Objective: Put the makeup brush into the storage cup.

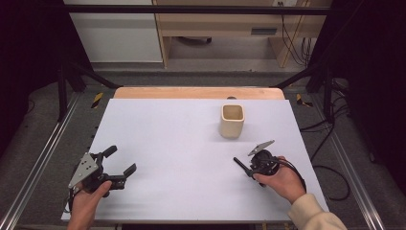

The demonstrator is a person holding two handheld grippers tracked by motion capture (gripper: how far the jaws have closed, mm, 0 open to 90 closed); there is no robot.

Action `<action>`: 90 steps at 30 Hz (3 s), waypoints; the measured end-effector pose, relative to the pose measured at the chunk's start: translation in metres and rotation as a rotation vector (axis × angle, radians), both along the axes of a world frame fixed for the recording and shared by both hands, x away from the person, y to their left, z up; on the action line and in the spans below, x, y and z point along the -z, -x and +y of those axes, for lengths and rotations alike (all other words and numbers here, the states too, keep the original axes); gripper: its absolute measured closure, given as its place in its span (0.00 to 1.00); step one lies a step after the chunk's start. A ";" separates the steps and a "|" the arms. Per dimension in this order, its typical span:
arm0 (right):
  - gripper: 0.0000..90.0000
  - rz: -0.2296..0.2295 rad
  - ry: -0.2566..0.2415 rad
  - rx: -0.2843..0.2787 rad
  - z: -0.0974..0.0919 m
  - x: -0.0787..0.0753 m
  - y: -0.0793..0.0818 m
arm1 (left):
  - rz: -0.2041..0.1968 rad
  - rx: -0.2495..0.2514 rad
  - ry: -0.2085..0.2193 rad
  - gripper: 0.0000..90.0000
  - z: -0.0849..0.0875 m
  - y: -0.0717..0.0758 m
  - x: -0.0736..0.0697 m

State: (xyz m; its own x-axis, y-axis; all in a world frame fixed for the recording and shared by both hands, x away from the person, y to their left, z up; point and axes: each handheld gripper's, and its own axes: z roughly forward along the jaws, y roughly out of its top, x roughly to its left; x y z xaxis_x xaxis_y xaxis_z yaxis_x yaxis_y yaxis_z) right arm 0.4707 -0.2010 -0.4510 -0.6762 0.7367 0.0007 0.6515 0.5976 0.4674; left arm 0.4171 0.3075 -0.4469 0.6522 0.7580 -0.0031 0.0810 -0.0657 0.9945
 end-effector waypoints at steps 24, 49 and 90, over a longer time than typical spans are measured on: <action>0.84 -0.003 0.050 -0.026 0.010 0.003 -0.001 | -0.001 0.007 -0.012 0.00 -0.001 0.000 0.000; 0.88 -0.013 0.054 -0.053 0.014 -0.005 -0.001 | -0.003 0.006 -0.015 0.00 -0.001 0.001 0.000; 0.88 -0.101 0.091 -0.202 0.051 -0.051 -0.024 | -0.021 0.072 -0.208 0.01 -0.054 0.008 0.000</action>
State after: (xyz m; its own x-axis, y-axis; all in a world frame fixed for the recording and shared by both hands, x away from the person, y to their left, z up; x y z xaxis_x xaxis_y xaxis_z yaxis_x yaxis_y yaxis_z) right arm 0.4945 -0.1501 -0.3996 -0.8030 0.5806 -0.1344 0.4672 0.7533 0.4628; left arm 0.4094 0.2533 -0.4470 0.7028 0.6924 0.1629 0.0480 -0.2747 0.9603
